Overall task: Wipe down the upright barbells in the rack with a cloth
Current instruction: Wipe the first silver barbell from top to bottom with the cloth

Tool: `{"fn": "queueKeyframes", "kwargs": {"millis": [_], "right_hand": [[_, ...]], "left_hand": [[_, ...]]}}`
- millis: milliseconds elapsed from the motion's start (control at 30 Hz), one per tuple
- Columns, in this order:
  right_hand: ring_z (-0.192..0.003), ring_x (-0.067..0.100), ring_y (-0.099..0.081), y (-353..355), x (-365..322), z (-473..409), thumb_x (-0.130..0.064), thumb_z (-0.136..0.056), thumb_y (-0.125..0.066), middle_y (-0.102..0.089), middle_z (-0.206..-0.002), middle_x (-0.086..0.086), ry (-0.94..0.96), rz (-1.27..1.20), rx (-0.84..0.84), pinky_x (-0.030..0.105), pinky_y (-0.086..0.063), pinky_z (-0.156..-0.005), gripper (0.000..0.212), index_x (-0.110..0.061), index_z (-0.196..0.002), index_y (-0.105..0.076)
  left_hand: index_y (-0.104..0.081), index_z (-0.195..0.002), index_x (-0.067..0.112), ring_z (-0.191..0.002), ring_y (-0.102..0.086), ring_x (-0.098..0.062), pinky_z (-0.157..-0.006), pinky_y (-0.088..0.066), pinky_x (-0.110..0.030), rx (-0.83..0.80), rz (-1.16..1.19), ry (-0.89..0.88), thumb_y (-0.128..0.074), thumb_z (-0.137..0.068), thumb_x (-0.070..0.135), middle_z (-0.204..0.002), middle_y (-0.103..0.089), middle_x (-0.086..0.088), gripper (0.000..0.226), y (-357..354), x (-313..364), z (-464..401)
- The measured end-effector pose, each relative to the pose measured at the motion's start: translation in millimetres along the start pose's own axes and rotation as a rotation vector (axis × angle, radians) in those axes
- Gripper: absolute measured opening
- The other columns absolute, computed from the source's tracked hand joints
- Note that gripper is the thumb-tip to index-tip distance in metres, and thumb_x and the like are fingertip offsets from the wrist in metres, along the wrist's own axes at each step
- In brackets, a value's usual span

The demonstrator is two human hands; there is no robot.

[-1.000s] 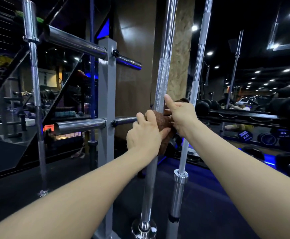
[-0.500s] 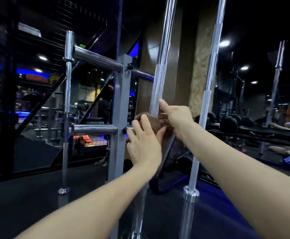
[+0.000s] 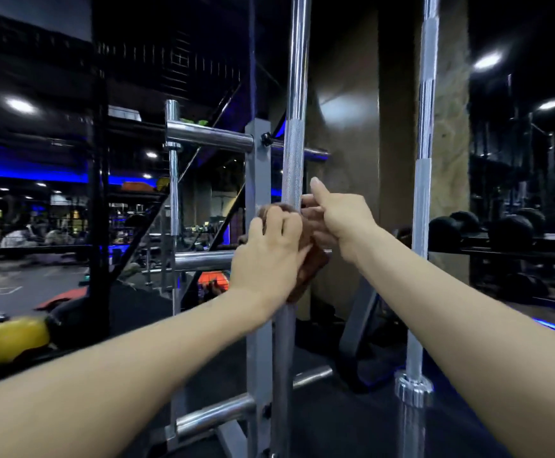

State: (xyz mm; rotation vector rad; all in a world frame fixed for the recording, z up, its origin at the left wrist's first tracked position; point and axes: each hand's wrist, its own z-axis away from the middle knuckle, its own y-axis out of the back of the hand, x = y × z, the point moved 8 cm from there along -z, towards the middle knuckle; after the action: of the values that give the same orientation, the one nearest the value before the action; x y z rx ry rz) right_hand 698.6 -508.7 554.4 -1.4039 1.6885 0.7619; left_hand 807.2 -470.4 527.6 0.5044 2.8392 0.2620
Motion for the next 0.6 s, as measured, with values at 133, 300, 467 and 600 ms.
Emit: {"fn": "queueKeyframes", "kwargs": {"millis": [133,300,467,600], "right_hand": [[-0.055,0.014,-0.053,3,-4,0,-0.039,-0.094,-0.056,-0.056,-0.063,0.003,0.039,0.092,0.082,0.017,-0.041,-0.048,0.034,-0.016,-0.069,-0.062],[-0.073,0.023,-0.061,-1,-2,-8,-0.046,-0.094,-0.053,-0.064,-0.079,0.006,-0.025,-0.082,0.063,0.04,-0.054,-0.075,0.036,-0.014,-0.082,-0.062],[-0.068,0.013,-0.062,-5,27,3,-0.047,-0.1,-0.037,-0.07,-0.08,-0.002,-0.076,-0.096,-0.1,0.026,-0.046,-0.064,0.044,-0.018,-0.085,-0.066],[-0.071,0.014,-0.063,-3,35,16,-0.04,-0.1,-0.043,-0.07,-0.089,0.003,-0.109,-0.022,-0.128,0.021,-0.049,-0.062,0.035,-0.016,-0.096,-0.067]], "left_hand": [[-0.041,-0.115,0.009,-0.098,-0.054,-0.031,-0.048,-0.04,-0.034,-0.088,-0.097,0.104,-0.05,-0.088,0.047,-0.116,-0.049,-0.014,0.047,7,-15,-32],[-0.029,-0.135,0.013,-0.12,-0.038,-0.032,-0.068,-0.039,-0.039,-0.192,-0.017,0.139,-0.039,-0.097,0.046,-0.139,-0.029,-0.01,0.051,6,-14,-71],[-0.036,-0.11,0.016,-0.092,-0.055,-0.033,-0.046,-0.034,-0.03,-0.168,0.015,-0.056,-0.041,-0.087,0.044,-0.109,-0.049,-0.013,0.036,0,2,18],[-0.035,-0.126,0.016,-0.111,-0.044,-0.026,-0.062,-0.034,-0.033,-0.241,-0.055,0.068,-0.037,-0.096,0.048,-0.126,-0.036,-0.007,0.043,2,-11,-3]]}}
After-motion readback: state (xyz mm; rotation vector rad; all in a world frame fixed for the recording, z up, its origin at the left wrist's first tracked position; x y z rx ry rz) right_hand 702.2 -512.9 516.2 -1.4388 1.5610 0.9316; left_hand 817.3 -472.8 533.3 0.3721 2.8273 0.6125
